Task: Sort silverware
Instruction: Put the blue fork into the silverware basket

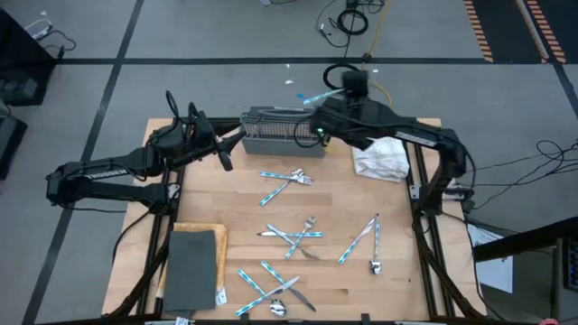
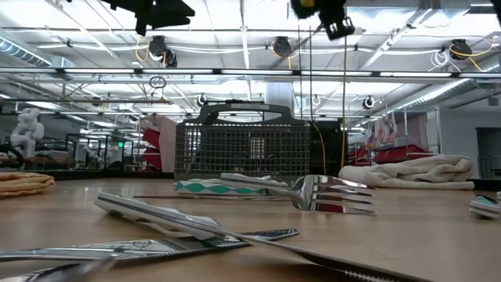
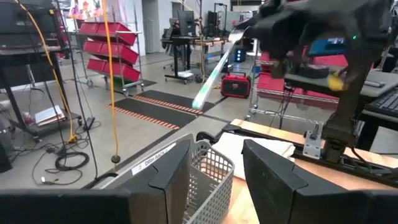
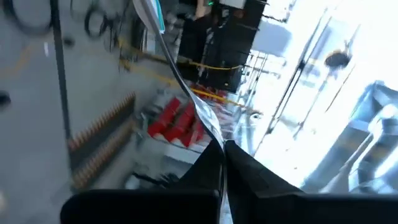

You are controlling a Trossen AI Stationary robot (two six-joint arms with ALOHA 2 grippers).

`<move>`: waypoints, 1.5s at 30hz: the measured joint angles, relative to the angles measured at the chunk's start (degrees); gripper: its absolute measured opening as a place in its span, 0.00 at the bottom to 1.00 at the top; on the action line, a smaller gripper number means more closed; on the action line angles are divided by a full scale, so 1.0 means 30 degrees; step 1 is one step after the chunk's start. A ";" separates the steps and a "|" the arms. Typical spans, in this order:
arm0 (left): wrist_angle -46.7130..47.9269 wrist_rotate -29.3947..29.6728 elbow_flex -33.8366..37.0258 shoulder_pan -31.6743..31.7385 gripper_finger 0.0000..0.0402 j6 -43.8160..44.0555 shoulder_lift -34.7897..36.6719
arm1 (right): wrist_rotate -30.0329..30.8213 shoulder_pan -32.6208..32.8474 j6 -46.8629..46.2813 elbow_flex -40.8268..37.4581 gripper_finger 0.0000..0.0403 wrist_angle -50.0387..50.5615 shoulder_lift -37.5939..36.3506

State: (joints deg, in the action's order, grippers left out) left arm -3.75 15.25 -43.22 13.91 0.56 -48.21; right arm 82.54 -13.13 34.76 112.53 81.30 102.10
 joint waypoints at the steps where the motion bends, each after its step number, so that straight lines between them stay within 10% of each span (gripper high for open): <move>1: 0.0015 0.0036 0.0000 0.0000 0.37 -0.0001 0.0000 | -0.0001 -0.0119 0.0698 0.0000 0.00 0.0011 0.0408; 17: 0.0126 0.0270 0.0000 0.0000 0.37 0.0000 0.0000 | -0.1479 -0.0087 0.1258 -0.0509 0.00 0.2699 0.1831; 45: 0.0492 0.0827 0.0000 0.0000 0.37 0.0007 0.0000 | -0.4516 -0.0489 1.2403 -0.0597 0.00 -1.2111 0.3524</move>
State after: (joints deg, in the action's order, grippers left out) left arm -2.27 17.73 -43.22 13.91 0.58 -48.21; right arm 69.00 -14.59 71.96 110.74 44.96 112.67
